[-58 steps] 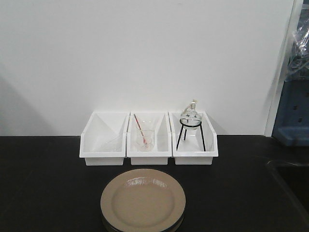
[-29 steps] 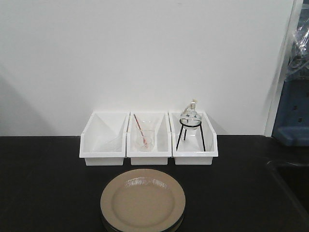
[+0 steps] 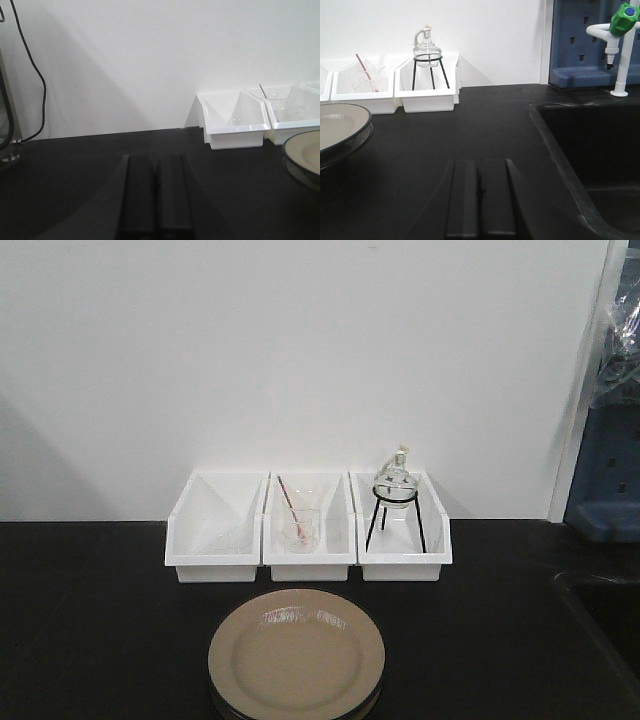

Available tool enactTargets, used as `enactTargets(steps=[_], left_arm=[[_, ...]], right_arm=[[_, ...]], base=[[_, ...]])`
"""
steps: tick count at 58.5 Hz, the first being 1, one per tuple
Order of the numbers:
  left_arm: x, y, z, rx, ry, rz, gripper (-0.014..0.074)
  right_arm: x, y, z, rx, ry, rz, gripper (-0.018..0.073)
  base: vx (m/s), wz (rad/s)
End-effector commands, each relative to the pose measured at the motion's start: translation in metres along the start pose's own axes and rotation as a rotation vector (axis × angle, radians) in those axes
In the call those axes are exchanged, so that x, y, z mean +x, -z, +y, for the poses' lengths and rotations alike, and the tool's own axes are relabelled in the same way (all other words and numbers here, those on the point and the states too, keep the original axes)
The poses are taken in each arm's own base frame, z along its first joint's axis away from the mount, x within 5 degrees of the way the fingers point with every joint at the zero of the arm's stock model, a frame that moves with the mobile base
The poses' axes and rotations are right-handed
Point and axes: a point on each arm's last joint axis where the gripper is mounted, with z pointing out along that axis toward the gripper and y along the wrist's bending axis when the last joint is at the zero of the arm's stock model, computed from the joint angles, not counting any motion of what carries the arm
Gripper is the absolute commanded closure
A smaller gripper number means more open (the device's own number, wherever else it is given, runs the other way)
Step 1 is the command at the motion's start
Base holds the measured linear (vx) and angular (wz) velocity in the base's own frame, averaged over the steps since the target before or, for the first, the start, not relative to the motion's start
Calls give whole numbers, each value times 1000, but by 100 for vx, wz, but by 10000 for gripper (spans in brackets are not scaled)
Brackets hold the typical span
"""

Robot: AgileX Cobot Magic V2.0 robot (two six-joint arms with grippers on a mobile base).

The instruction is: Arrange circular plates on left workspace

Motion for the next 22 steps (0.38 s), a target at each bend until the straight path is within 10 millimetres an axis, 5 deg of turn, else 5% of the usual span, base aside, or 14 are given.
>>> enactTargets(steps=[1, 22], left_arm=[[-4, 1, 1, -14, 19, -82, 596], [-4, 1, 1, -14, 19, -82, 596]], right_arm=[[-5, 1, 0, 0, 12, -81, 560], [-5, 1, 0, 0, 12, -81, 560]], base=[[0, 0], [0, 0]])
